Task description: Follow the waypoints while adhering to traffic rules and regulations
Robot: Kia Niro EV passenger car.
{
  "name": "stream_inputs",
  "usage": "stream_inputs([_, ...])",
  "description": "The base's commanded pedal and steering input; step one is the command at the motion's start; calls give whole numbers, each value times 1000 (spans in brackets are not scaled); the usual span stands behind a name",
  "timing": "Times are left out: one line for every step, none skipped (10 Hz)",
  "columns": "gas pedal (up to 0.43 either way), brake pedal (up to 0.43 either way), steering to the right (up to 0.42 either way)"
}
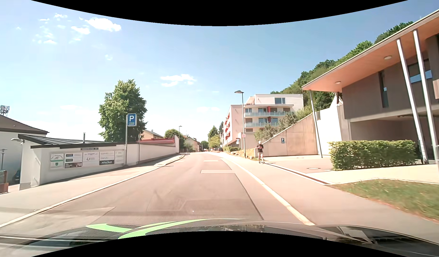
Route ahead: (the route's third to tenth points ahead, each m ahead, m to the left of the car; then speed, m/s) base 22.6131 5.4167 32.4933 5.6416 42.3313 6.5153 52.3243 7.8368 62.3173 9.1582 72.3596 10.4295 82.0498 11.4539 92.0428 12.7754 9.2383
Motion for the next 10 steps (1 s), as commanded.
stream_inputs([248, 0, -12])
stream_inputs([248, 0, -12])
stream_inputs([248, 0, -12])
stream_inputs([240, 0, -12])
stream_inputs([240, 0, -13])
stream_inputs([240, 0, -14])
stream_inputs([228, 0, -18])
stream_inputs([220, 0, -18])
stream_inputs([209, 0, -18])
stream_inputs([209, 0, -18])
